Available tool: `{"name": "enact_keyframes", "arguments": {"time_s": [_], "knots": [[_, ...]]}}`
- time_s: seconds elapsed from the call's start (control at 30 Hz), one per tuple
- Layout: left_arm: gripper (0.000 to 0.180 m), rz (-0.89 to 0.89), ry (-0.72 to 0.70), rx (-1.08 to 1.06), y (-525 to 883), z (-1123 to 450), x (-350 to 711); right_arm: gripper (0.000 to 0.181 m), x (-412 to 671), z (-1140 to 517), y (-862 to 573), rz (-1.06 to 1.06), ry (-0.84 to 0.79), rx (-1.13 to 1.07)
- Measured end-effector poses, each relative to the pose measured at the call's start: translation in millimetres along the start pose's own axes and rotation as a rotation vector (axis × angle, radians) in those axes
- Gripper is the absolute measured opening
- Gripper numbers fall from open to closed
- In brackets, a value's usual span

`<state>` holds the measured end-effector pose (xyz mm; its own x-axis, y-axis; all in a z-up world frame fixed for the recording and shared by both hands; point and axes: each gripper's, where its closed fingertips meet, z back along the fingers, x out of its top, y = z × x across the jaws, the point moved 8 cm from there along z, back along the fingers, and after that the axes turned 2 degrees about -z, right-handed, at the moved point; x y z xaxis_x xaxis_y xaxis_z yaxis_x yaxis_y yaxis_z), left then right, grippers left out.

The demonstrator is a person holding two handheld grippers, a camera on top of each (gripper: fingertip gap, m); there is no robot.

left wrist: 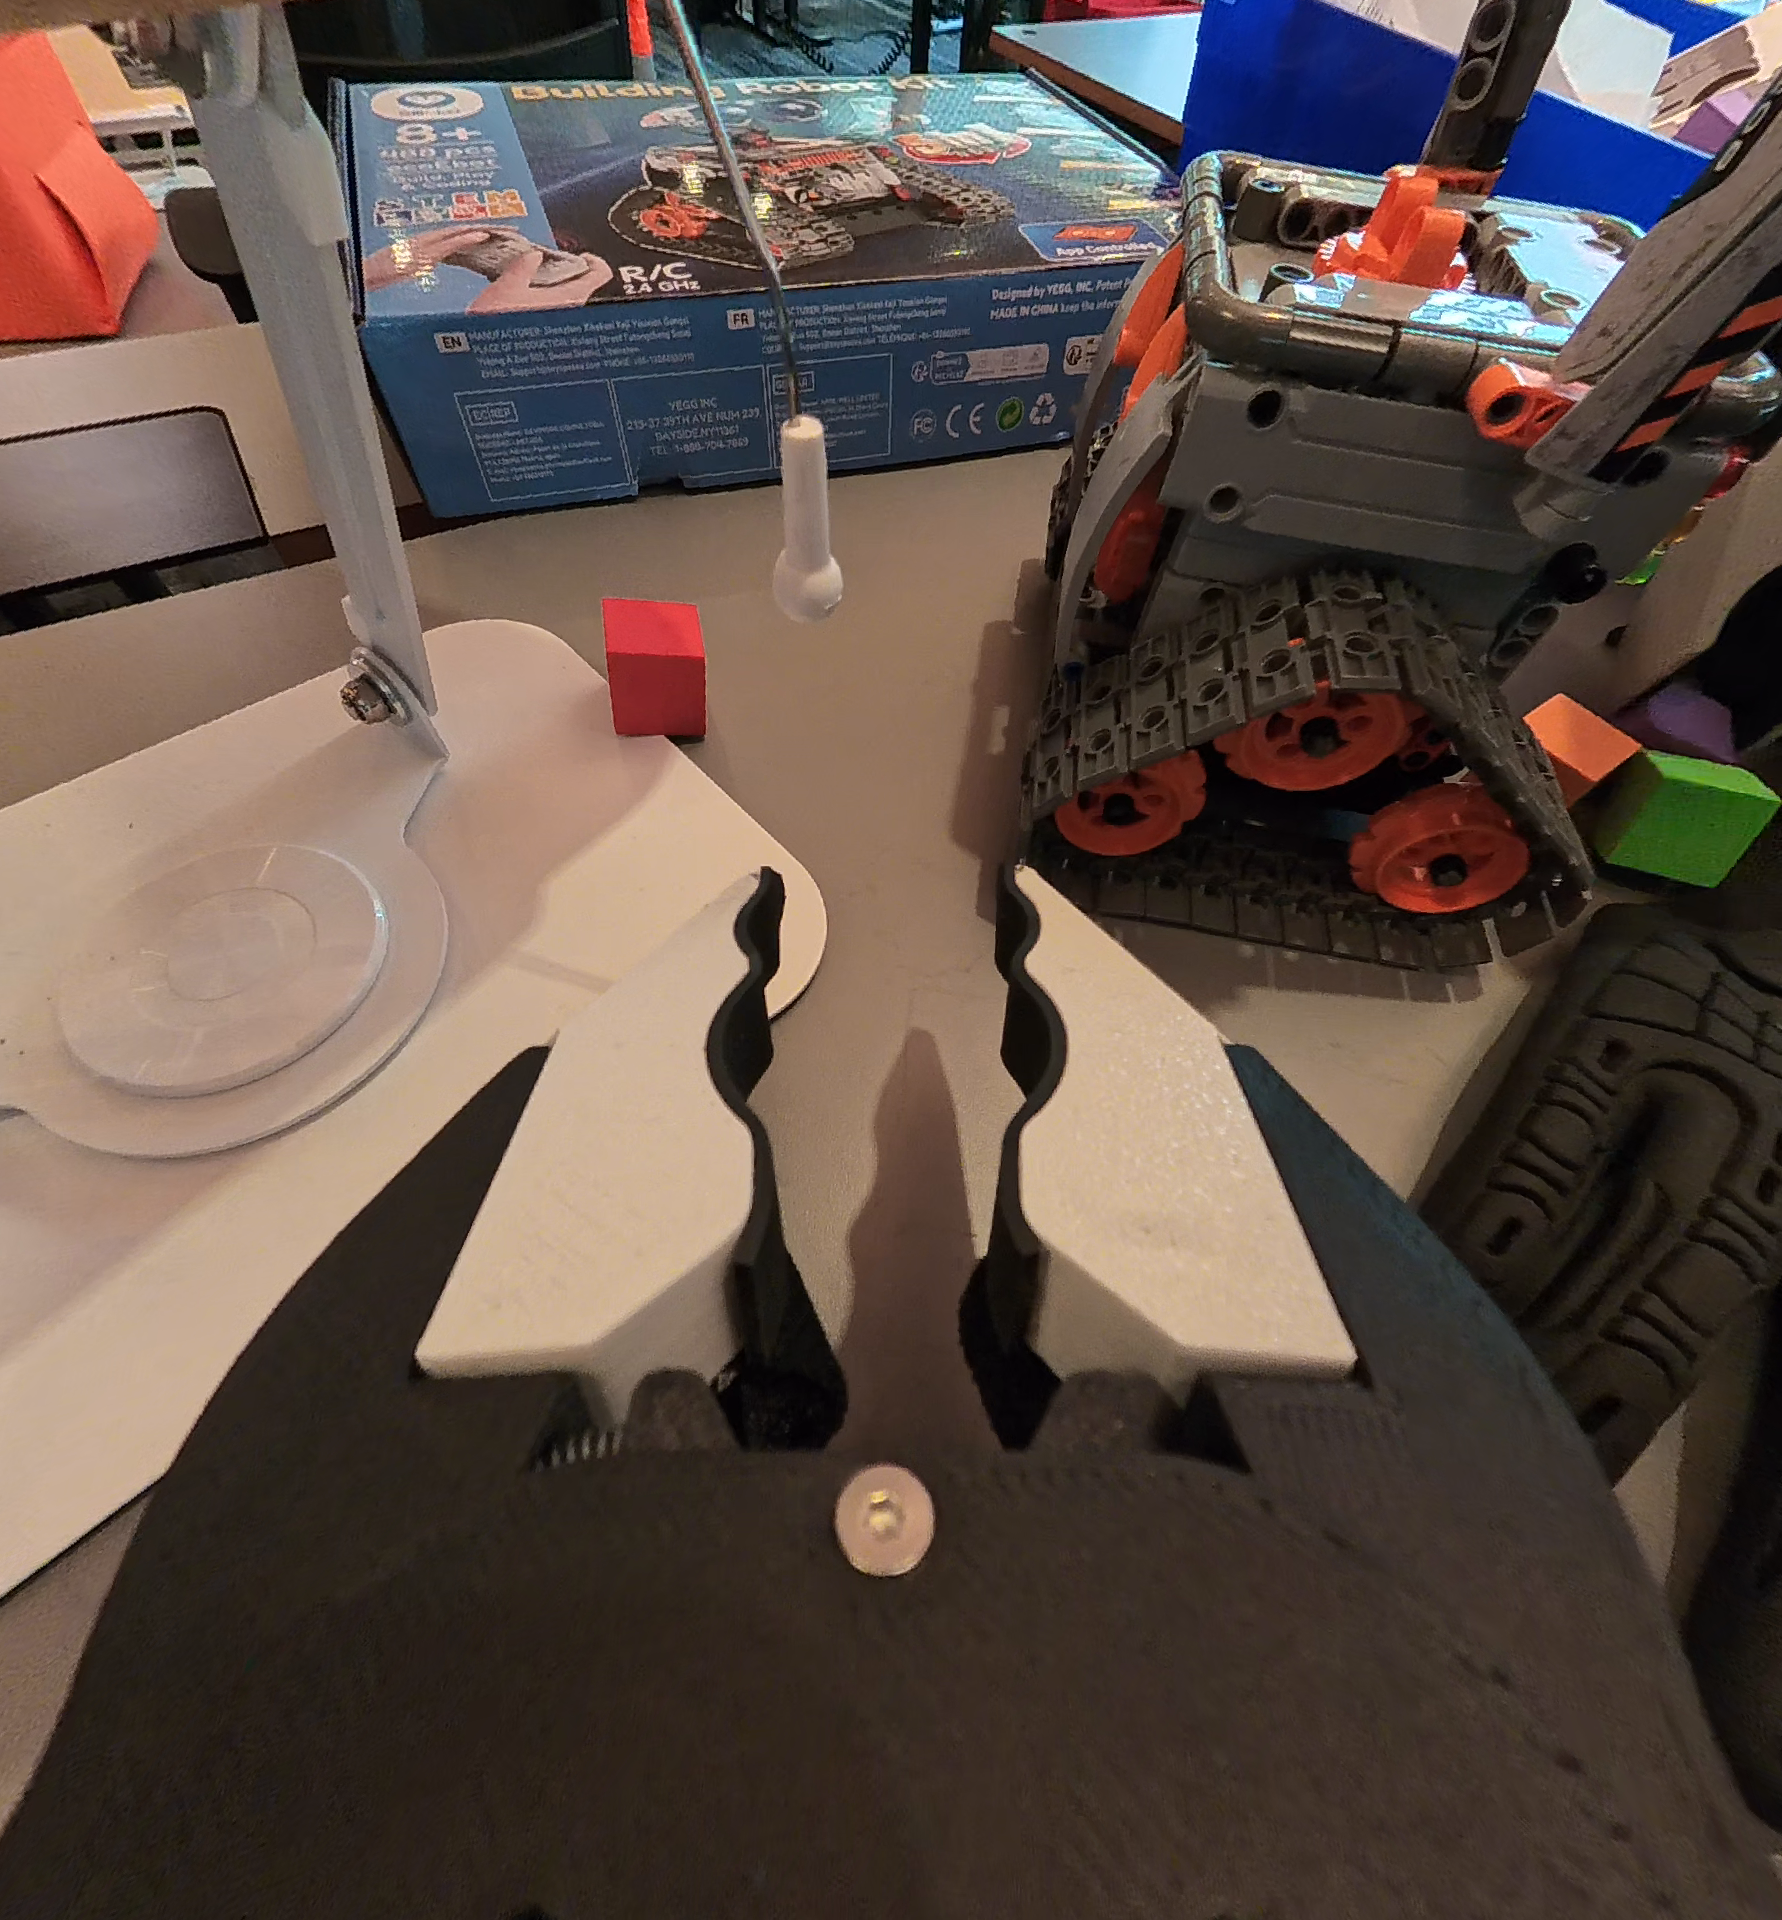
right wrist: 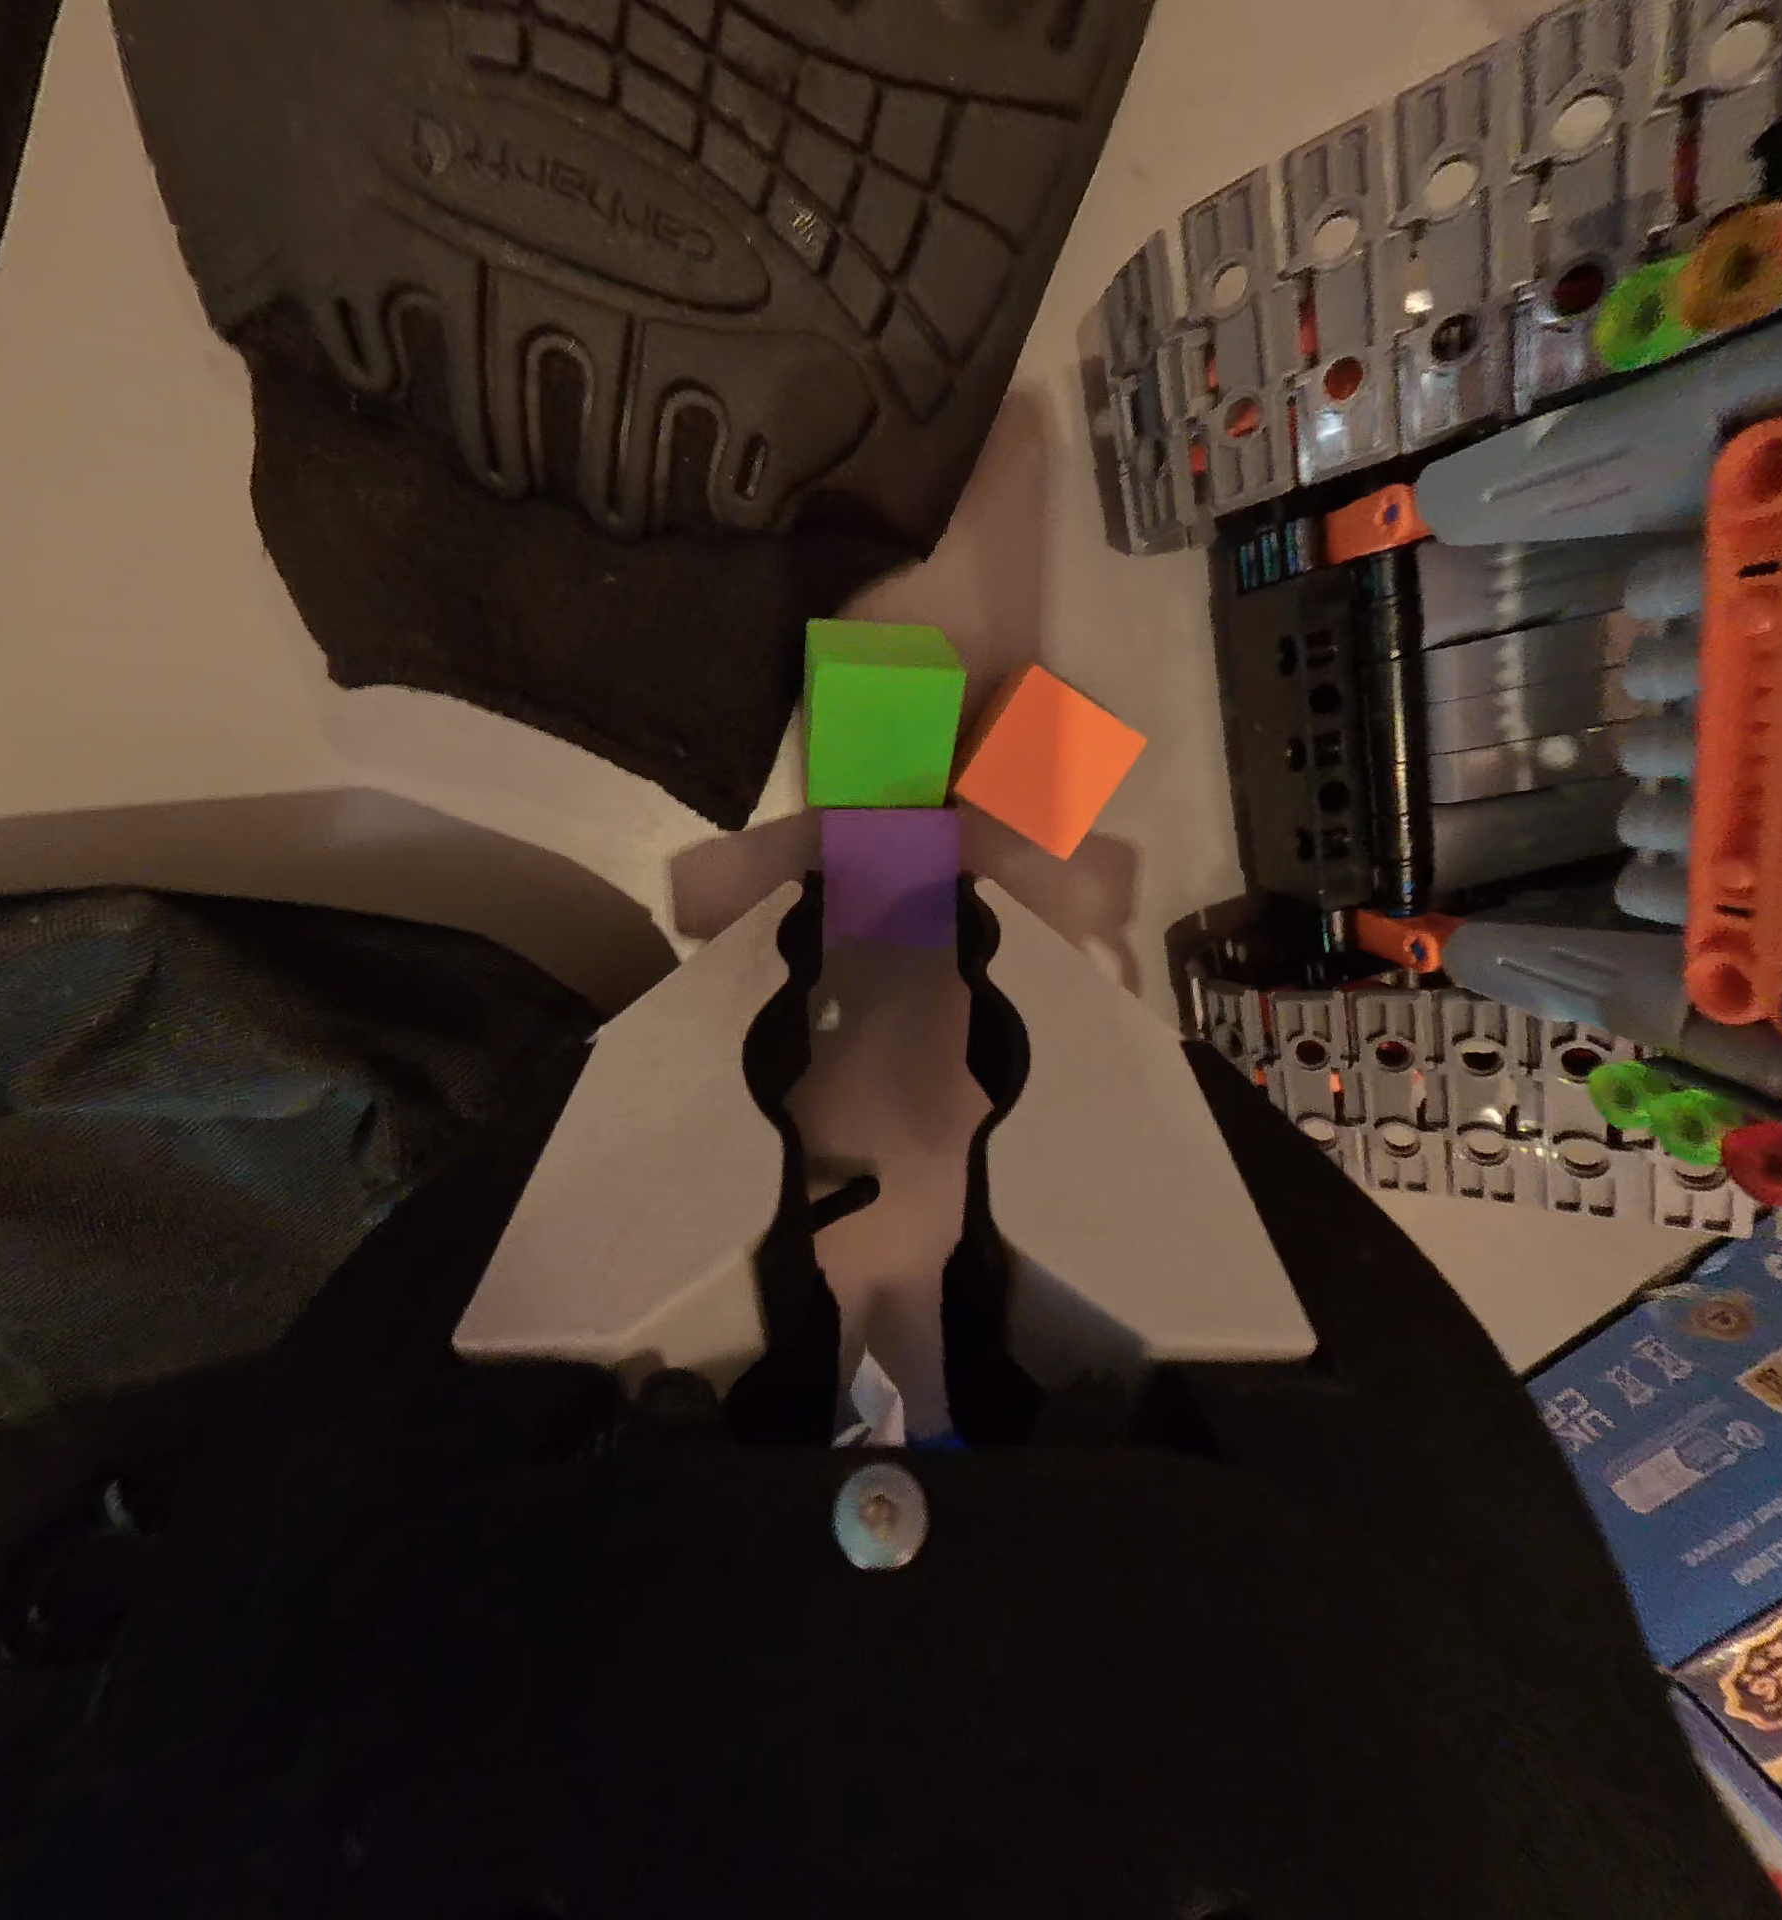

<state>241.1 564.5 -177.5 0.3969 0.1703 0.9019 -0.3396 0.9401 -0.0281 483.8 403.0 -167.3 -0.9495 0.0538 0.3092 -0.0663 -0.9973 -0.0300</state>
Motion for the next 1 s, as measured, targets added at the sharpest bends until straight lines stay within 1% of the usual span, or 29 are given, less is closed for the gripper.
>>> {"name": "enact_keyframes", "arguments": {"time_s": [0.2, 0.27, 0.4, 0.47, 0.57, 0.63, 0.8, 1.0], "knots": [[0.039, 0.002, -0.002, 0.004, 1.0, 1.0, -0.2, 0.024, 1.2, 18.6, 2.4, -0.064, -0.026, -0.035], [0.039, 0.002, -0.002, 0.004, 1.0, 0.9, -0.1, 0.024, 7.1, 49.4, 5.1, -0.062, -0.072, -0.058], [0.039, 0.0, 0.001, 0.003, 0.4, 0.1, -0.2, 0.023, 35.2, 147.6, 3.5, -0.024, -0.225, -0.141], [0.039, -0.001, 0.003, 0.004, 0.3, -0.1, -0.2, 0.023, 50.5, 196.9, -4.7, 0.003, -0.261, -0.199], [0.039, 0.0, -0.001, 0.003, 0.0, 0.4, -0.2, 0.024, 63.7, 248.2, -28.5, 0.04, -0.222, -0.273], [0.038, -0.001, -0.001, 0.003, -0.4, 0.7, -0.2, 0.024, 66.4, 266.1, -48.5, 0.045, -0.182, -0.273], [0.038, -0.002, -0.003, 0.0, -0.6, 1.2, -0.3, 0.024, 62.6, 272.2, -92.2, 0.029, -0.101, -0.155], [0.039, -0.003, -0.001, -0.003, -0.3, 0.6, -0.3, 0.024, 63.6, 260.8, -117.0, 0.031, -0.099, -0.032]]}}
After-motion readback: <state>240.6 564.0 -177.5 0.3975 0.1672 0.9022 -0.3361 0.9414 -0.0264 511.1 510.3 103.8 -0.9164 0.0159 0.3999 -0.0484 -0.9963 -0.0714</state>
